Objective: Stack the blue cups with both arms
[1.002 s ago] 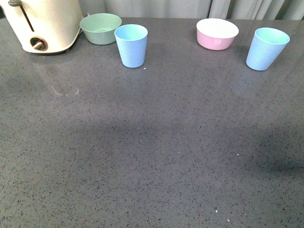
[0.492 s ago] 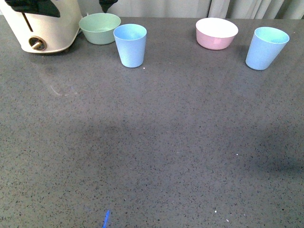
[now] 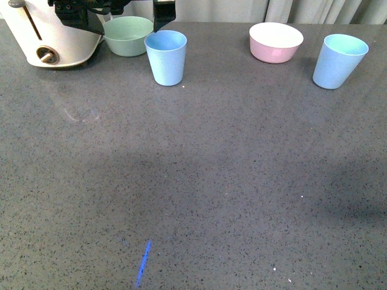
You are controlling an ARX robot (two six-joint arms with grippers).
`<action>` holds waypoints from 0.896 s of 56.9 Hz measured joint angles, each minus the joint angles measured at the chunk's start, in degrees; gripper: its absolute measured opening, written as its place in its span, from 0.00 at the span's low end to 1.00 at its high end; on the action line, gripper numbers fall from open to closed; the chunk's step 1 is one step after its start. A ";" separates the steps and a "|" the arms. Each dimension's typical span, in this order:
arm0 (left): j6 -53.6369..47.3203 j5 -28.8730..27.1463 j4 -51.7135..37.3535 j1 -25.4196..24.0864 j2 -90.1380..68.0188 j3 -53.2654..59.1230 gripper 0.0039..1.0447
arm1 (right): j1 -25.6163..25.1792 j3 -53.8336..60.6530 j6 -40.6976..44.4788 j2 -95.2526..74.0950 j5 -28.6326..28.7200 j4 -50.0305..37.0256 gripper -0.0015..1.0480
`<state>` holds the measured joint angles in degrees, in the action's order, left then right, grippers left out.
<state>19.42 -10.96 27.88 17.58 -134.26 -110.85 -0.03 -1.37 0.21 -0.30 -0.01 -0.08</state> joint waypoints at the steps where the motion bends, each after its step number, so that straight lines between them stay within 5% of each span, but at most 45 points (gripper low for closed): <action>1: 0.11 -0.07 0.35 0.00 -0.35 -0.46 0.92 | 0.00 0.00 0.00 0.00 0.02 0.00 0.91; 13: 1.60 -0.44 3.80 0.04 -5.44 -5.33 0.91 | 0.00 0.00 0.00 0.00 0.02 0.00 0.91; 32: 3.39 -0.55 9.27 2.56 -10.64 -13.27 0.23 | 0.00 0.00 0.00 0.00 0.02 0.00 0.91; 41: 4.98 0.00 11.08 3.28 -11.34 -14.53 0.02 | 0.00 0.00 0.00 0.02 0.02 0.00 0.91; 51: 8.00 1.66 13.40 4.37 -10.93 -15.08 0.02 | 0.00 0.00 0.00 0.00 0.02 0.00 0.91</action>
<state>27.42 -9.30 41.28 21.96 -145.18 -125.93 -0.03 -1.37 0.21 -0.30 0.01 -0.08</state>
